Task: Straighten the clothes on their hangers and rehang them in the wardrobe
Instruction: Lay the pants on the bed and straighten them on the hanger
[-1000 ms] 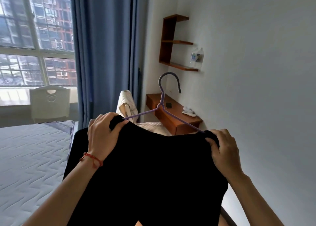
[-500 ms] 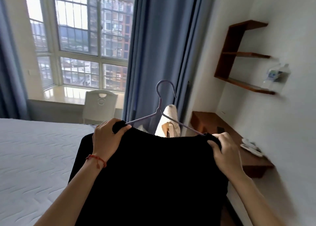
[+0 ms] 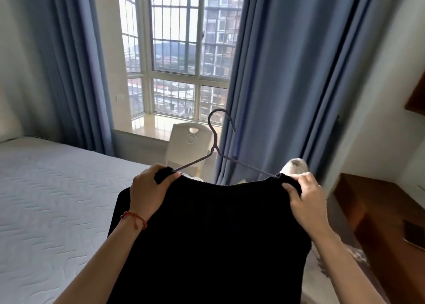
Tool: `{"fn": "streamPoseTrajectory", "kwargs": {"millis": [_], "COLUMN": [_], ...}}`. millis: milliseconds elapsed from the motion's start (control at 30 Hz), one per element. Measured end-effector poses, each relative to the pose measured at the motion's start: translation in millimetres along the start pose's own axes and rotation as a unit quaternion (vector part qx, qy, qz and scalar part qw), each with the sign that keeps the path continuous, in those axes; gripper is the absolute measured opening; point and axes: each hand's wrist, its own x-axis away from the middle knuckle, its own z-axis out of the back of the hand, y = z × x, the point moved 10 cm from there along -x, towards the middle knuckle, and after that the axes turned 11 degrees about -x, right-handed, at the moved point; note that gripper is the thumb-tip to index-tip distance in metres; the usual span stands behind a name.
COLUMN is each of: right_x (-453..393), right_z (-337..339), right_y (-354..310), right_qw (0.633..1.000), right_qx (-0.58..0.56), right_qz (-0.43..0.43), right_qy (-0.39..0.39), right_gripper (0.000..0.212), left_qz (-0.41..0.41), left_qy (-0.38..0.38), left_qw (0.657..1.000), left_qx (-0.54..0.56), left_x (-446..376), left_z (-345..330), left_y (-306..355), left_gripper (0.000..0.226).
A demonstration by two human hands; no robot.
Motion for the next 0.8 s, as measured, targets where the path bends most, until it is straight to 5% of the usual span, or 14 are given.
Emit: {"fn": "streamPoseTrajectory", "kwargs": {"millis": [100,300,800], "right_x": [-67,-171,-411], "right_z": [-24,-103,-363], "right_y": [17,42,31], "right_qw": [0.999,0.995,0.984], "right_qx": [-0.032,-0.072,-0.079], "right_qz": [0.030,0.047,0.142], "right_qy": [-0.005,-0.042,-0.076], "right_gripper": [0.017,0.031,0.026], "left_qz": [0.019,0.067,0.131], "left_qy": [0.014,0.048,0.133], "left_qw": [1.000,0.995,0.981], "left_qx": [-0.015,-0.049,-0.043], "left_x": [-40,-103,-340], "left_z": [-29,-67,-159], "left_y": [7,-11,-143], "left_gripper": [0.020,0.022,0.025]}}
